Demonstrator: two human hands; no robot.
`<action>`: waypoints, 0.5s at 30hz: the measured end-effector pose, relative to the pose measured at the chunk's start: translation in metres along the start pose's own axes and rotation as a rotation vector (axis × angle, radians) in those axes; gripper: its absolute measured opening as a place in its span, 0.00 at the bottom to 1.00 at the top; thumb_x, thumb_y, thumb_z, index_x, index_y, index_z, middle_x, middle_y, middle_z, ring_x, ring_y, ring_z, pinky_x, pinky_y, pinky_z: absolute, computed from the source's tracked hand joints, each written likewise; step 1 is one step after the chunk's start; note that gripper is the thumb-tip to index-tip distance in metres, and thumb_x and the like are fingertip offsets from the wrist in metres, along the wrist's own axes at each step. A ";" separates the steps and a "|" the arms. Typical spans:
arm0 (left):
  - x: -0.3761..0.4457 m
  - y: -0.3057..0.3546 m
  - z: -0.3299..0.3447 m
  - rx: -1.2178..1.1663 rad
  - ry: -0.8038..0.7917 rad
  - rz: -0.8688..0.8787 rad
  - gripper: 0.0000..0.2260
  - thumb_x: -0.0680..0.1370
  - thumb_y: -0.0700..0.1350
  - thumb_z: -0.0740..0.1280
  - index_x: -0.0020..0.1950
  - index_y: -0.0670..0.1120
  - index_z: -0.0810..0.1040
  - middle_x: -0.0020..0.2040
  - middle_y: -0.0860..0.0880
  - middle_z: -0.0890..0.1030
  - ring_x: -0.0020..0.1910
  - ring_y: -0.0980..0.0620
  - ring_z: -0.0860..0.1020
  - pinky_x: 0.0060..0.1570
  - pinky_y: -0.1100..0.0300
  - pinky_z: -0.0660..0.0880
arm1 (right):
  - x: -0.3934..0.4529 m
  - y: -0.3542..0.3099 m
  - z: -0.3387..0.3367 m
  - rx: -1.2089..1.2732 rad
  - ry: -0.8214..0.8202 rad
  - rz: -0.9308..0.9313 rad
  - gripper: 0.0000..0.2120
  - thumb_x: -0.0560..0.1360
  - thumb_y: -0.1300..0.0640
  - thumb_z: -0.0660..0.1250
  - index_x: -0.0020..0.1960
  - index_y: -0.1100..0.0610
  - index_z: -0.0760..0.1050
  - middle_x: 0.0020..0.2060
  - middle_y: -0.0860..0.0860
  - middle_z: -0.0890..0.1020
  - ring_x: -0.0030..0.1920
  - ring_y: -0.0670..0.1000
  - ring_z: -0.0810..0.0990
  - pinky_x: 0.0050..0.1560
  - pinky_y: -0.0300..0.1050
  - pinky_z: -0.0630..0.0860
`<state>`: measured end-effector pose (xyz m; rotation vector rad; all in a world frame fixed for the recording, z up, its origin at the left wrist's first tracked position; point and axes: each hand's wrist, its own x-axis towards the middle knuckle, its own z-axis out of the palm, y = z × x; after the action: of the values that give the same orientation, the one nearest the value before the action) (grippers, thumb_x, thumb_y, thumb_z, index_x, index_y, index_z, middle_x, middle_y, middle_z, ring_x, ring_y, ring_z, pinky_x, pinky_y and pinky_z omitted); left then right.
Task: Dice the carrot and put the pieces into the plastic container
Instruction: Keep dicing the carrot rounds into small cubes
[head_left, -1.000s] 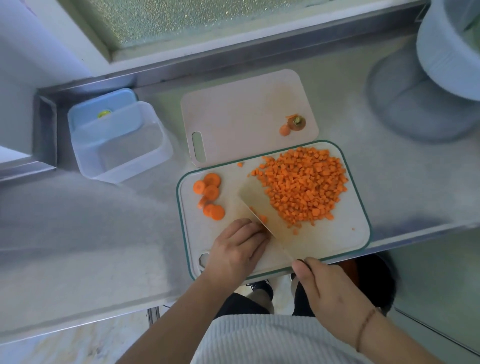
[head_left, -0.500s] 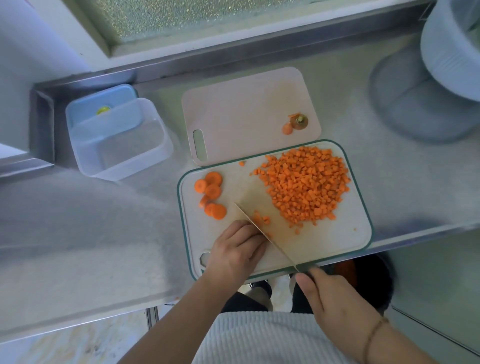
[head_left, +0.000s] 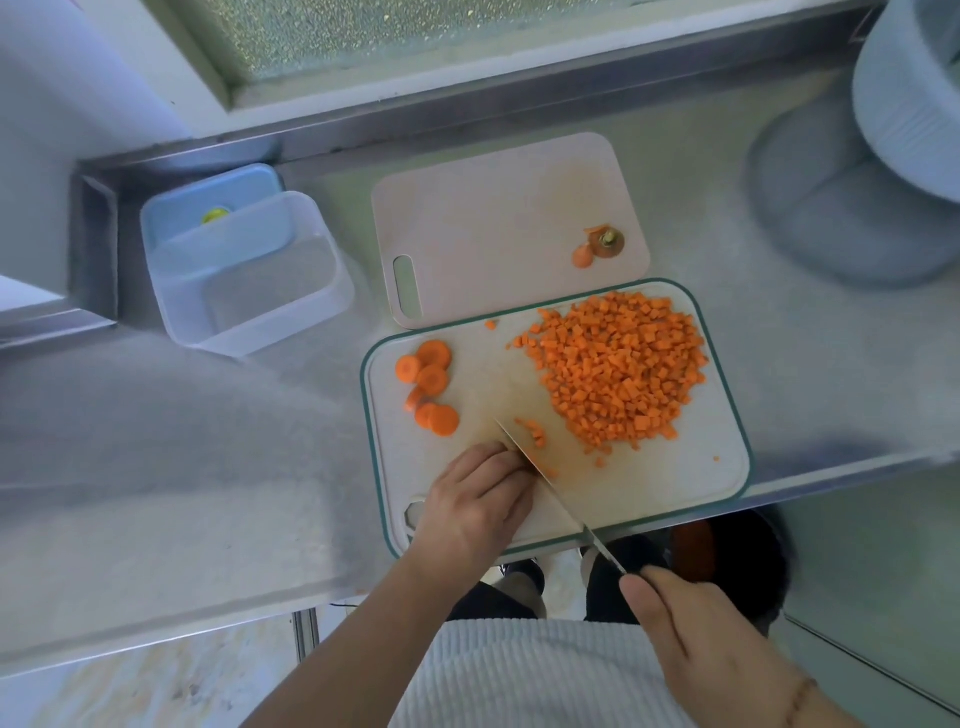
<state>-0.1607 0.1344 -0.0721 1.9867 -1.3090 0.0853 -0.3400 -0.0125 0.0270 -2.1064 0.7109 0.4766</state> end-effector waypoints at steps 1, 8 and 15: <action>0.000 0.000 0.000 -0.001 -0.004 0.001 0.03 0.79 0.38 0.72 0.48 0.38 0.85 0.50 0.46 0.84 0.51 0.45 0.82 0.54 0.52 0.79 | 0.005 0.000 0.002 -0.007 -0.004 -0.023 0.33 0.69 0.25 0.34 0.39 0.46 0.68 0.31 0.43 0.78 0.35 0.44 0.76 0.36 0.36 0.68; 0.002 0.002 -0.007 0.016 -0.011 0.009 0.03 0.79 0.37 0.72 0.49 0.38 0.85 0.50 0.45 0.84 0.50 0.45 0.82 0.54 0.54 0.79 | 0.025 -0.005 0.003 0.015 0.030 -0.125 0.34 0.73 0.28 0.37 0.45 0.48 0.74 0.36 0.49 0.81 0.40 0.48 0.79 0.47 0.48 0.75; -0.003 0.001 -0.006 0.057 0.013 0.015 0.06 0.80 0.40 0.70 0.48 0.40 0.85 0.50 0.46 0.84 0.51 0.46 0.81 0.56 0.52 0.78 | -0.003 -0.001 -0.007 -0.025 -0.012 -0.054 0.21 0.73 0.34 0.43 0.36 0.46 0.66 0.34 0.32 0.76 0.34 0.43 0.75 0.33 0.35 0.65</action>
<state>-0.1612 0.1405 -0.0684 2.0209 -1.3267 0.1433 -0.3408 -0.0168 0.0335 -2.1391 0.6428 0.4699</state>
